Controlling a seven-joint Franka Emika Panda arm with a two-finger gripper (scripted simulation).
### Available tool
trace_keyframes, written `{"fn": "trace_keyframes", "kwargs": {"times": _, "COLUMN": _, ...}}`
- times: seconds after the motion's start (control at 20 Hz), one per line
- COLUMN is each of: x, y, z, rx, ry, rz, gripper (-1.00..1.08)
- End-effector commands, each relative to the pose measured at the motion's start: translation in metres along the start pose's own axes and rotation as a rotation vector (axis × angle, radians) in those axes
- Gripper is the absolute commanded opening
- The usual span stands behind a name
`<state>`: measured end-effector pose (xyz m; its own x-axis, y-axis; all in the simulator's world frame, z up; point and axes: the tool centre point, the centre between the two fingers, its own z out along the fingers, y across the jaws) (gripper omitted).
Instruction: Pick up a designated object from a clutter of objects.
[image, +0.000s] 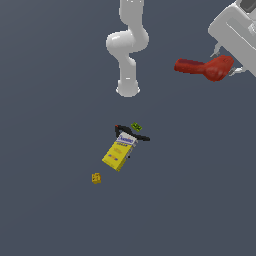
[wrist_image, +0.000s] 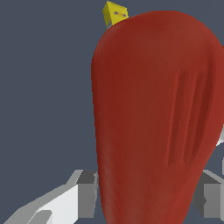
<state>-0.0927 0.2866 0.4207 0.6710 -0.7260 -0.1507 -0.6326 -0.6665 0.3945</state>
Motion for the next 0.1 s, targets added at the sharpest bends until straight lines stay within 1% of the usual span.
{"fn": "trace_keyframes", "kwargs": {"times": 0.0, "x": -0.0010, "y": 0.0007, "z": -0.0035, "rx": 0.003, "ry": 0.001, "rz": 0.000, "gripper": -1.00}}
{"fn": "trace_keyframes", "kwargs": {"times": 0.05, "x": -0.0009, "y": 0.0005, "z": -0.0034, "rx": 0.003, "ry": 0.001, "rz": 0.000, "gripper": -1.00}}
